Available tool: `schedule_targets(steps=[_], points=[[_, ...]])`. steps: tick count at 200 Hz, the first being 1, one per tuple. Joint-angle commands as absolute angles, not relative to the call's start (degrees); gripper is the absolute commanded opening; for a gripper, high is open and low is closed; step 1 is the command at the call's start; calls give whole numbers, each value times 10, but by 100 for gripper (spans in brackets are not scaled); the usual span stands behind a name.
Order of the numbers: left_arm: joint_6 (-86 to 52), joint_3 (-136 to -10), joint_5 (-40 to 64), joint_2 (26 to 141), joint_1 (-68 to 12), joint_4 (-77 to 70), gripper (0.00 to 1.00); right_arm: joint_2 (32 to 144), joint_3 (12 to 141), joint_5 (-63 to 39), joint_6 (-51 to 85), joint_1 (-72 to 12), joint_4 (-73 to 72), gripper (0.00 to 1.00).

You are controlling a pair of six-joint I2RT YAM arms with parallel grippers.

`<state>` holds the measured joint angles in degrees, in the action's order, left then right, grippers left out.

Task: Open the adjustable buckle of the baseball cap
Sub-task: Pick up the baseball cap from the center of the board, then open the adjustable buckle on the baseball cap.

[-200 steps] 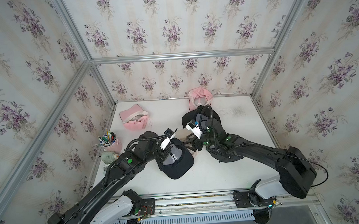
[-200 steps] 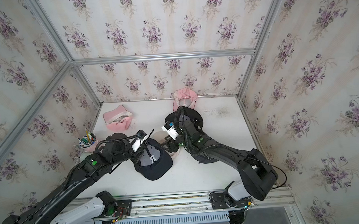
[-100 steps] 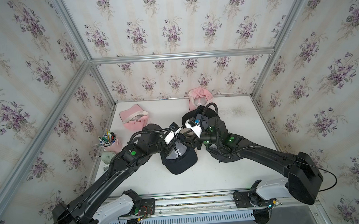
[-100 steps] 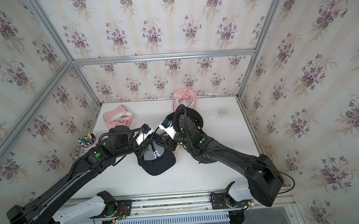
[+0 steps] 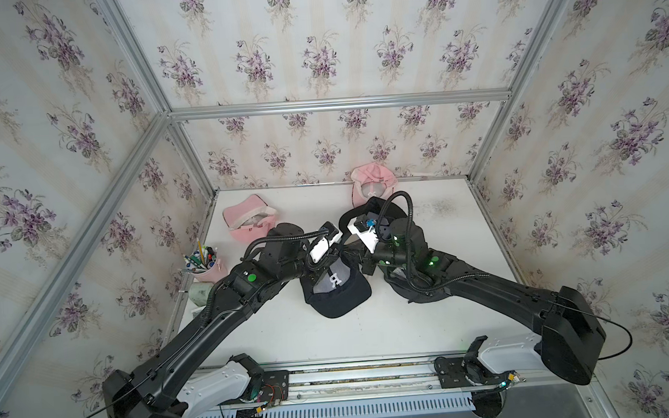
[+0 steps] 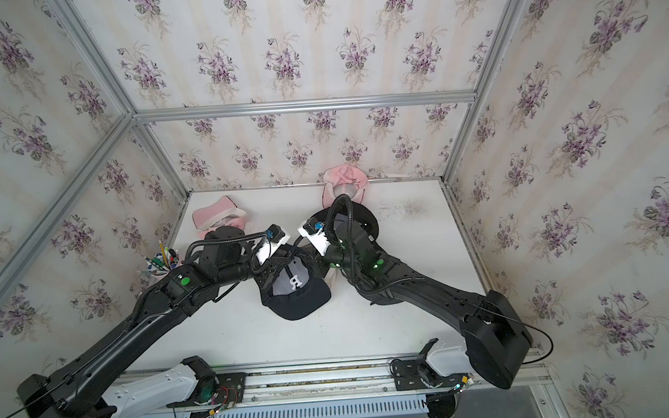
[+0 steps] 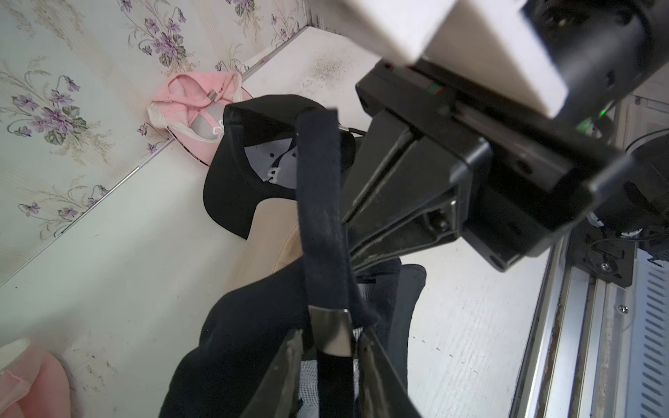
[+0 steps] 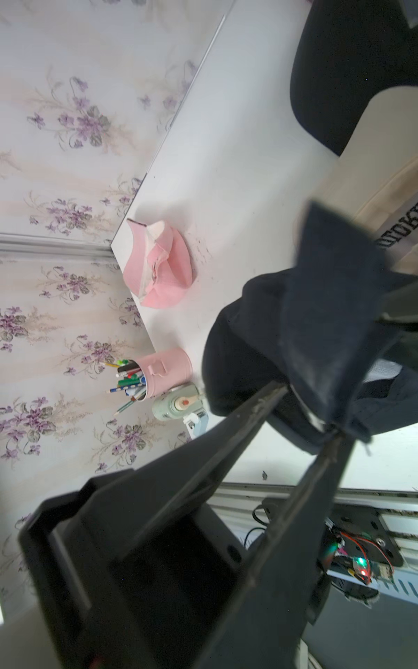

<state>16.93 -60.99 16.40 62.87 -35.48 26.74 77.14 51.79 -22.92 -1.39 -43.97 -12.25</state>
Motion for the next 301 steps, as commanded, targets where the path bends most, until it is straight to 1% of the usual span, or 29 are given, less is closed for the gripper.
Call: schedule_targets(steps=[1, 11, 24, 43, 45, 48, 69, 88, 134, 184, 204, 218, 221, 226, 266, 292, 301], points=[[182, -625, 176, 638, -354, 250, 36, 767, 526, -194, -3, -439, -147, 0], [183, -631, 180, 641, -354, 254, 39, 766, 526, -194, 2, -439, -151, 0], [178, -636, 184, 638, -354, 249, 47, 765, 526, -190, 7, -439, -152, 0], [159, -638, 193, 632, -353, 220, 55, 761, 529, -188, 10, -439, -151, 0], [156, -639, 194, 633, -353, 217, 58, 760, 529, -188, 10, -439, -151, 0], [151, -641, 195, 634, -352, 213, 60, 760, 529, -188, 10, -439, -150, 0], [111, -660, 219, 650, -348, 195, 67, 758, 534, -187, 6, -439, -142, 0], [73, -678, 232, 671, -347, 179, 69, 755, 536, -185, 0, -439, -136, 0], [-5, -691, 249, 709, -331, 130, 71, 751, 537, -188, -4, -439, -135, 0], [-34, -704, 272, 745, -323, 104, 71, 753, 540, -189, -6, -441, -132, 0], [-35, -709, 280, 753, -322, 106, 65, 755, 541, -182, -8, -441, -129, 0], [-34, -708, 283, 754, -322, 106, 57, 757, 541, -176, -7, -441, -128, 0], [-34, -709, 283, 754, -321, 106, 56, 757, 542, -174, -7, -441, -128, 0], [-34, -708, 283, 754, -321, 107, 50, 757, 542, -171, -6, -441, -129, 0], [-32, -707, 283, 744, -313, 113, 17, 759, 541, -151, 1, -441, -134, 0], [-29, -706, 282, 735, -309, 117, 0, 762, 543, -133, 14, -440, -139, 0], [-28, -706, 280, 731, -309, 118, 0, 763, 544, -129, 23, -438, -143, 0]])
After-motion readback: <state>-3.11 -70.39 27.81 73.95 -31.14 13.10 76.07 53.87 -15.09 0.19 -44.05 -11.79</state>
